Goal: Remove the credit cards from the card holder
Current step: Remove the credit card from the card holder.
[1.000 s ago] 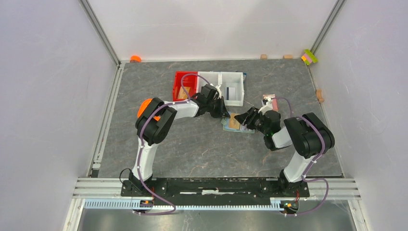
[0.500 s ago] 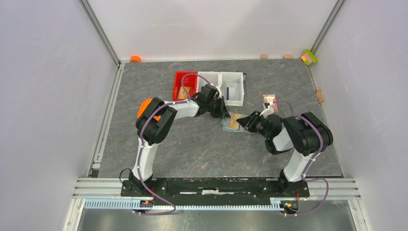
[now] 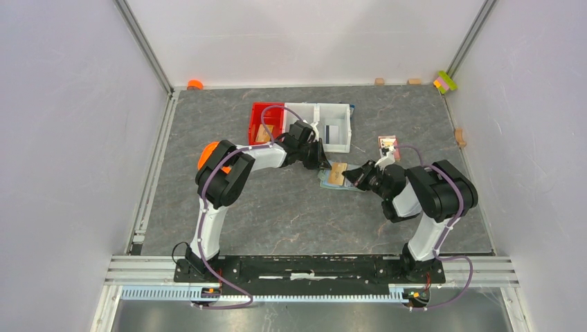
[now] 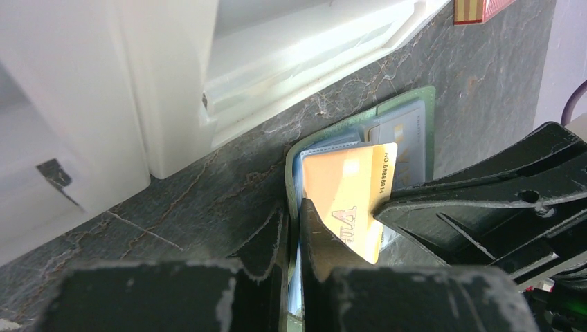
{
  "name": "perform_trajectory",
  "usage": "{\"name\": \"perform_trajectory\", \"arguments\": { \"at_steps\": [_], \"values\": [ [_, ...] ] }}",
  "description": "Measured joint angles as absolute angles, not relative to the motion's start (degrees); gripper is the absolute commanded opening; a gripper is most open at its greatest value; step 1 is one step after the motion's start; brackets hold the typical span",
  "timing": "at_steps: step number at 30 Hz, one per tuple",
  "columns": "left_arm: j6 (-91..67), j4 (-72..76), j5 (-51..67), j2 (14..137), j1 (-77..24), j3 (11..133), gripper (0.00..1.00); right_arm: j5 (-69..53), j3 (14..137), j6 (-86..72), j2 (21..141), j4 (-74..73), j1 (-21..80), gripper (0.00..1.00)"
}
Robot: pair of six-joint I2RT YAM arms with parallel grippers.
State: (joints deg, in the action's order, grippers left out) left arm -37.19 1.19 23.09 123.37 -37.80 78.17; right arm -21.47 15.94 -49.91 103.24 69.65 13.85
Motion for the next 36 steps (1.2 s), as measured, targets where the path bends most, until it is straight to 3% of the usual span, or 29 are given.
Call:
{"name": "perform_trajectory", "arguments": {
  "at_steps": [11, 25, 32, 36],
  "values": [
    [-37.19, 1.23, 22.5, 123.37, -38.06, 78.17, 0.08, -16.12, 15.92, -46.92, 96.68, 58.5, 14.13, 0.0],
    [-37.19, 1.23, 22.39, 123.37, -38.06, 78.15, 0.03, -12.01, 13.19, -46.02, 91.79, 56.6, 13.37, 0.01],
    [-37.19, 1.26, 22.44, 123.37, -38.06, 78.15, 0.02, -16.27, 13.39, -46.3, 95.83, 61.32, 13.34, 0.22],
    [-37.19, 1.26, 22.46, 123.37, -38.06, 78.15, 0.02, -18.5, 14.57, -46.15, 97.47, 62.33, 13.91, 0.27]
  ]
}}
